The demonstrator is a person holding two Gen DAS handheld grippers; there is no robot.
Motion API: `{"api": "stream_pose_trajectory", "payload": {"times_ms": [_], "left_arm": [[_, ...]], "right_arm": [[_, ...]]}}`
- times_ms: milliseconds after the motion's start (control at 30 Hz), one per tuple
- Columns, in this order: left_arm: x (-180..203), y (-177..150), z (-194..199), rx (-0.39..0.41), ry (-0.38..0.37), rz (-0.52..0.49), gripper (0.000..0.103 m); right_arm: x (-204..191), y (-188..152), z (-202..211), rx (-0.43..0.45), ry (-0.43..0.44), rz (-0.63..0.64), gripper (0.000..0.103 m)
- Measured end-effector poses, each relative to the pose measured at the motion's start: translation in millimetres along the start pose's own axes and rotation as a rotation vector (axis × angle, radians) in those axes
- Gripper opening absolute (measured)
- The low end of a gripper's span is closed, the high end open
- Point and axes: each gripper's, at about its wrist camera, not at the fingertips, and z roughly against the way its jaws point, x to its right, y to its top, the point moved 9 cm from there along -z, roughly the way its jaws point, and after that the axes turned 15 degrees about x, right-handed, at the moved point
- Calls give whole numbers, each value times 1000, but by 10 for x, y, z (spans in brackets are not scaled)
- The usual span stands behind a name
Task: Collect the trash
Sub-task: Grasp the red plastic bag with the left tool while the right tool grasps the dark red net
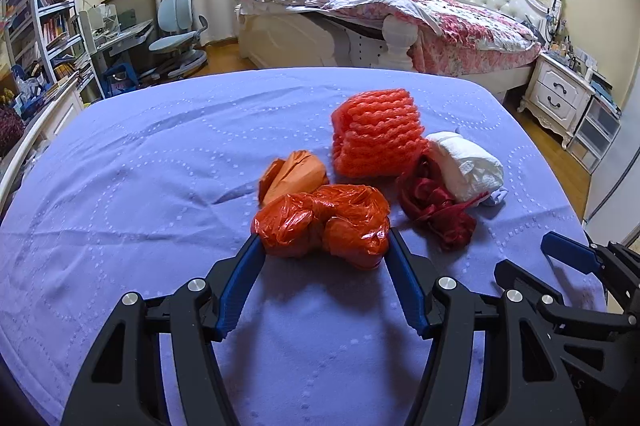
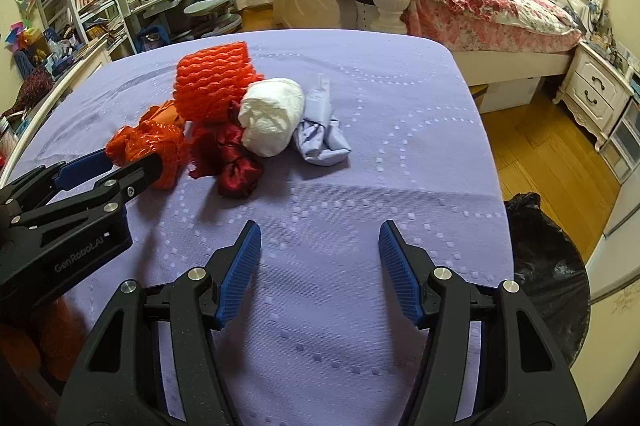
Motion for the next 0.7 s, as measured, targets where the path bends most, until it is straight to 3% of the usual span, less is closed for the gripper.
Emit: {"api": "stream_pose_trajectory", "payload": {"times_ms": [400,700], "left_arm": [[-285,-34,45,0,26,34,62],[-444,-46,57,2,36,59,62]], "right_arm": [[-377,66,-134,-9,61,49,54],[-541,169,-306,-14,60,65,52]]}}
